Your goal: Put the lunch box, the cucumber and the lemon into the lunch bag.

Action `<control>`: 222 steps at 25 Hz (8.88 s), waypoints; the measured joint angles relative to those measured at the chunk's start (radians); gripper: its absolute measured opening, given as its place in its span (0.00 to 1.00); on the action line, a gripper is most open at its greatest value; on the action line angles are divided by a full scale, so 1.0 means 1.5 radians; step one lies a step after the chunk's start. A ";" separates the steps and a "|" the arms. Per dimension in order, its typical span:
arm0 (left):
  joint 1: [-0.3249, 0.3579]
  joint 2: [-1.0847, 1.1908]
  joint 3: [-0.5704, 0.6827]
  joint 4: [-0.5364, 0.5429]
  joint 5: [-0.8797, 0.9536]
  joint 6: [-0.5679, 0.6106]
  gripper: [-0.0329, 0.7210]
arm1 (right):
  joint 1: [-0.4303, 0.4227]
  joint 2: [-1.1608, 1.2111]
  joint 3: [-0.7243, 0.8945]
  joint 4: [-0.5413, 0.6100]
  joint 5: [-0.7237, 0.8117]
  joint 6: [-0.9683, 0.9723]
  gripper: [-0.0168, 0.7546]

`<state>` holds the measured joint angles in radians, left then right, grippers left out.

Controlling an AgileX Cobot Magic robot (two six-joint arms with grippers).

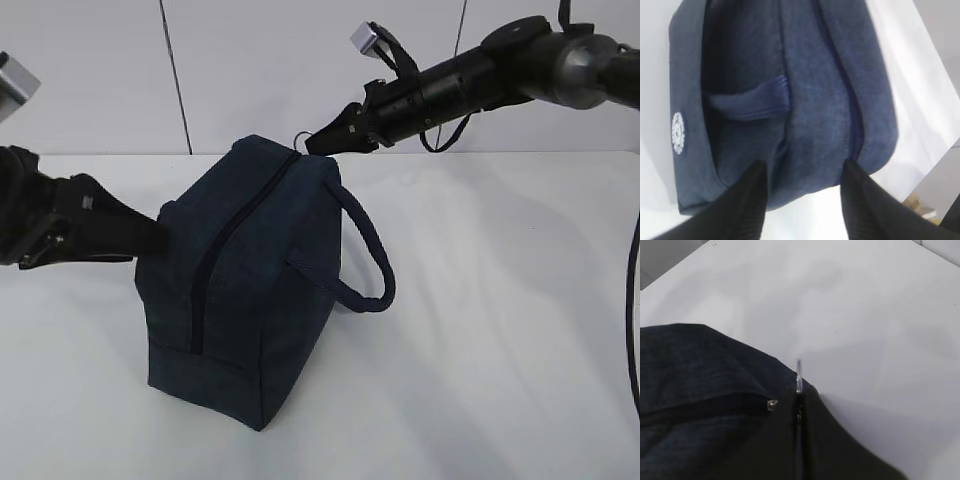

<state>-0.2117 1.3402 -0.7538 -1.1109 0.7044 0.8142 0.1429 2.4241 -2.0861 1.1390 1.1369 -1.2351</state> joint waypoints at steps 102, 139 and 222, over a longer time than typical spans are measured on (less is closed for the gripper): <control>-0.046 0.400 -0.583 0.134 0.162 -0.033 0.06 | -0.011 0.000 -0.028 -0.011 0.053 0.010 0.03; -0.046 0.373 -0.583 0.124 0.175 -0.018 0.06 | -0.020 0.001 -0.030 -0.054 0.037 0.050 0.50; 0.001 -0.017 -0.513 0.508 0.358 -0.406 0.75 | 0.124 -0.641 0.364 -0.638 0.073 0.652 0.62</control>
<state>-0.2102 1.3149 -1.5227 -0.3484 1.2408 0.2047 0.3283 1.4622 -1.5404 0.1823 1.2468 -0.2566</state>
